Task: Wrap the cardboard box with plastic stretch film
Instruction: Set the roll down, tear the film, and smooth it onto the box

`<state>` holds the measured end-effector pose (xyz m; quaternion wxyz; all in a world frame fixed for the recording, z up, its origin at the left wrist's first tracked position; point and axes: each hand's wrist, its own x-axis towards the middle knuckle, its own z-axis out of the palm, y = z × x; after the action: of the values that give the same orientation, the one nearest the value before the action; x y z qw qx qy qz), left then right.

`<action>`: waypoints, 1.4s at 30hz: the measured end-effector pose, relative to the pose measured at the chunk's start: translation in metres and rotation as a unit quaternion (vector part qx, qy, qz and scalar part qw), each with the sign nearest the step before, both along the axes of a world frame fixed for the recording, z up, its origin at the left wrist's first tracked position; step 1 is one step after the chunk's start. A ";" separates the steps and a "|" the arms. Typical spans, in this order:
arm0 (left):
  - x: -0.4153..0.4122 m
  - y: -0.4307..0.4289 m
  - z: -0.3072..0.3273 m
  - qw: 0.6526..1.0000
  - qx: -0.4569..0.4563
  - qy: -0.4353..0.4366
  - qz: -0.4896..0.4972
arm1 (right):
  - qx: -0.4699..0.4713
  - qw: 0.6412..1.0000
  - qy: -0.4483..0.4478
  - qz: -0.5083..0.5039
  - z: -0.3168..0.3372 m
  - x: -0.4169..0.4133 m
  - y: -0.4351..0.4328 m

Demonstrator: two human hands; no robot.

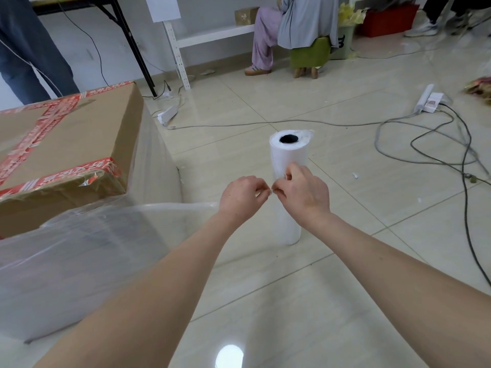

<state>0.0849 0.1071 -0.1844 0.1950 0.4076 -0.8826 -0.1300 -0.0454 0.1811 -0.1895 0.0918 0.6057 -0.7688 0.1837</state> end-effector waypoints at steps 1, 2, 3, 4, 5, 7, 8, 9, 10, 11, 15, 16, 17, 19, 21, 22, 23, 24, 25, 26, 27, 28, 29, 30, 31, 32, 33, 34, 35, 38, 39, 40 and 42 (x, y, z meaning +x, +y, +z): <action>0.000 0.001 0.000 1.000 0.017 0.008 0.002 | -0.006 1.000 -0.011 -0.008 -0.001 0.001 0.000; -0.001 0.001 -0.001 0.999 0.030 0.010 0.004 | -0.012 0.999 -0.026 -0.014 -0.003 0.001 0.000; -0.001 0.002 -0.001 0.999 0.041 0.010 0.007 | -0.020 0.999 -0.042 -0.018 -0.004 0.001 0.000; -0.002 0.002 -0.001 0.999 0.048 0.013 0.013 | -0.027 0.998 -0.058 -0.020 -0.005 0.001 0.000; -0.002 0.001 -0.001 0.998 0.054 0.022 0.021 | -0.033 0.997 -0.072 -0.021 -0.007 0.000 0.001; -0.003 0.000 0.000 0.996 0.063 0.039 0.040 | -0.046 0.994 -0.098 -0.026 -0.008 -0.001 0.002; -0.003 -0.001 -0.001 0.996 0.063 0.038 0.049 | -0.051 0.992 -0.109 -0.029 -0.008 -0.001 0.002; -0.004 -0.001 -0.001 0.996 0.060 0.033 0.058 | -0.054 0.991 -0.114 -0.031 -0.009 -0.002 0.002; -0.004 -0.002 -0.002 0.995 0.060 0.029 0.068 | -0.055 0.991 -0.115 -0.033 -0.010 -0.002 0.002; -0.004 -0.004 -0.003 0.994 0.065 0.027 0.083 | -0.055 0.991 -0.114 -0.036 -0.011 -0.002 0.002; 0.014 -0.021 -0.008 0.980 0.099 0.035 0.170 | -0.054 0.990 -0.120 -0.055 -0.014 -0.010 0.004; 0.020 -0.025 -0.010 0.977 0.107 0.034 0.183 | -0.051 0.990 -0.120 -0.058 -0.015 -0.012 0.005; 0.024 -0.027 -0.012 0.977 0.114 0.027 0.181 | -0.048 0.991 -0.116 -0.056 -0.016 -0.014 0.005; 0.024 -0.024 -0.014 0.981 0.127 0.024 0.143 | -0.043 0.992 -0.108 -0.049 -0.017 -0.015 0.006; 0.016 -0.017 -0.013 0.985 0.135 0.038 0.096 | -0.047 0.992 -0.107 -0.046 -0.018 -0.014 0.005; 0.012 -0.013 -0.013 0.987 0.139 0.037 0.071 | -0.049 0.992 -0.107 -0.043 -0.019 -0.013 0.006; 0.008 -0.010 -0.013 0.988 0.143 0.023 0.045 | -0.052 0.992 -0.107 -0.040 -0.019 -0.012 0.006; 0.004 -0.007 -0.014 0.990 0.142 -0.007 0.026 | -0.055 0.992 -0.105 -0.035 -0.020 -0.011 0.006; 0.002 -0.005 -0.016 0.990 0.136 -0.040 0.014 | -0.057 0.993 -0.100 -0.029 -0.020 -0.011 0.006; 0.000 -0.004 -0.018 0.989 0.130 -0.068 0.010 | -0.055 0.994 -0.092 -0.020 -0.020 -0.011 0.007; -0.001 -0.004 -0.021 0.989 0.126 -0.083 0.008 | -0.053 0.995 -0.084 -0.010 -0.021 -0.011 0.008; -0.001 -0.004 -0.022 0.988 0.128 -0.085 0.007 | -0.052 0.996 -0.076 0.003 -0.021 -0.011 0.010; -0.001 -0.005 -0.023 0.988 0.134 -0.078 0.004 | -0.056 0.996 -0.065 0.020 -0.021 -0.011 0.011; -0.001 -0.005 -0.023 0.988 0.142 -0.068 -0.001 | -0.066 0.996 -0.050 0.042 -0.022 -0.011 0.013; 0.000 -0.006 -0.023 0.987 0.152 -0.058 -0.005 | -0.075 0.995 -0.032 0.064 -0.022 -0.010 0.014; 0.001 -0.006 -0.023 0.986 0.162 -0.049 -0.009 | -0.069 0.994 -0.017 0.080 -0.023 -0.009 0.014; 0.002 -0.006 -0.022 0.985 0.167 -0.042 -0.013 | -0.039 0.995 -0.004 0.087 -0.024 -0.008 0.013; 0.003 -0.005 -0.022 0.985 0.170 -0.037 -0.016 | 0.004 0.997 0.004 0.082 -0.025 -0.006 0.012; 0.004 -0.005 -0.022 0.984 0.173 -0.032 -0.017 | 0.049 0.996 0.005 0.069 -0.026 -0.004 0.010; 0.005 -0.003 -0.020 0.985 0.172 -0.015 -0.017 | 0.100 0.994 -0.020 0.031 -0.030 0.000 0.007; 0.005 -0.002 -0.019 0.985 0.172 -0.006 -0.013 | 0.087 0.995 -0.036 0.021 -0.031 0.000 0.007; 0.005 -0.002 -0.018 0.985 0.171 0.002 -0.007 | 0.069 0.996 -0.053 0.012 -0.032 0.000 0.006; 0.004 -0.001 -0.018 0.986 0.164 0.005 0.011 | 0.044 0.995 -0.087 -0.008 -0.033 -0.001 0.004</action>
<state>0.0890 0.1059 -0.2025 0.1316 0.4431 -0.8438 -0.2728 -0.0464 0.1855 -0.2226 -0.0007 0.5843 -0.7861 0.2014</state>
